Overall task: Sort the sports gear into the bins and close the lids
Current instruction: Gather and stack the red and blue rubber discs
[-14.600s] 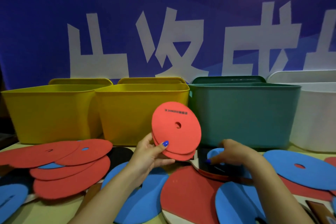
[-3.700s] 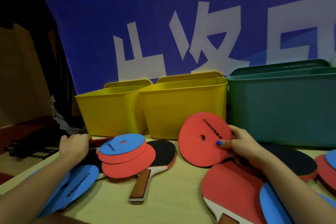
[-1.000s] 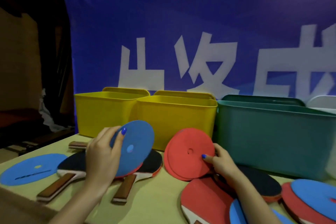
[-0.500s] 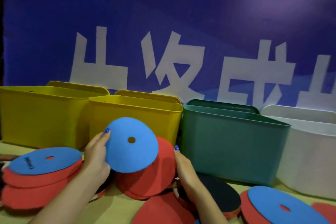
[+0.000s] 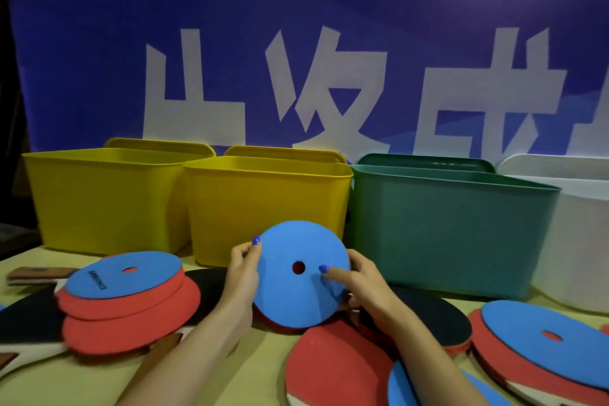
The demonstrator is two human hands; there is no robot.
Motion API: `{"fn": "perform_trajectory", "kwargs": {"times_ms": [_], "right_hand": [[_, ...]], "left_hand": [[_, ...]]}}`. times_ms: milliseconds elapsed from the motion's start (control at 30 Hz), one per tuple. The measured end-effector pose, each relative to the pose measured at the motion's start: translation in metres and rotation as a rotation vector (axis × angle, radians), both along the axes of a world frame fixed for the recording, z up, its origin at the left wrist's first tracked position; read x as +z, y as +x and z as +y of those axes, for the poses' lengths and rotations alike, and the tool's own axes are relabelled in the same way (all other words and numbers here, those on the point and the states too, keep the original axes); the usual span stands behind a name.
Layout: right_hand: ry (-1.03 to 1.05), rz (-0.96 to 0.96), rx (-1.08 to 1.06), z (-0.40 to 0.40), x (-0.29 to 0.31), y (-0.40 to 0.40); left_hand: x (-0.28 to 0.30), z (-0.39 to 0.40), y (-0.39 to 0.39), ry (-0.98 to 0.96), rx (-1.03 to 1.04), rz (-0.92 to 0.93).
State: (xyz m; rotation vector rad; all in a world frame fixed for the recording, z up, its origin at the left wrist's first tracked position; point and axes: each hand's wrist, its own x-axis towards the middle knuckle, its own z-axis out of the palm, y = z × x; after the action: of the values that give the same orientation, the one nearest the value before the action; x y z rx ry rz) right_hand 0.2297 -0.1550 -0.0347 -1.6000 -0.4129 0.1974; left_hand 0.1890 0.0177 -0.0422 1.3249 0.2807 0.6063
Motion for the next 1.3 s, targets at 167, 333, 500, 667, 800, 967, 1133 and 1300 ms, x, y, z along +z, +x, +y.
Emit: {"fn": "perform_trajectory", "kwargs": {"times_ms": [167, 333, 500, 667, 800, 967, 1133, 1300], "right_hand": [[-0.016, -0.069, -0.009, -0.002, -0.003, 0.002], [-0.024, -0.088, -0.009, -0.002, -0.007, 0.005], [-0.031, -0.102, -0.023, -0.002, -0.009, 0.008], [-0.023, -0.094, -0.013, -0.001, -0.007, 0.010], [-0.014, -0.067, -0.022, -0.002, -0.007, 0.012], [-0.051, -0.095, -0.037, -0.002, -0.004, 0.011], [-0.084, -0.123, -0.046, -0.002, -0.006, 0.010], [-0.106, -0.131, -0.064, -0.002, -0.006, 0.009]], "left_hand": [[-0.006, 0.002, 0.004, 0.358, -0.004, 0.102], [-0.003, 0.015, -0.004, 1.067, 0.216, 0.319], [0.003, 0.025, -0.008, 0.886, 0.221, 0.025], [0.003, 0.017, -0.015, 0.873, 0.169, -0.097], [0.017, 0.010, -0.035, 0.899, 0.205, -0.192], [0.041, 0.029, -0.078, 1.048, 0.172, -0.184], [0.036, 0.092, -0.140, 1.226, 0.261, -0.016], [0.016, 0.162, -0.206, 1.341, 0.464, 0.123]]}}
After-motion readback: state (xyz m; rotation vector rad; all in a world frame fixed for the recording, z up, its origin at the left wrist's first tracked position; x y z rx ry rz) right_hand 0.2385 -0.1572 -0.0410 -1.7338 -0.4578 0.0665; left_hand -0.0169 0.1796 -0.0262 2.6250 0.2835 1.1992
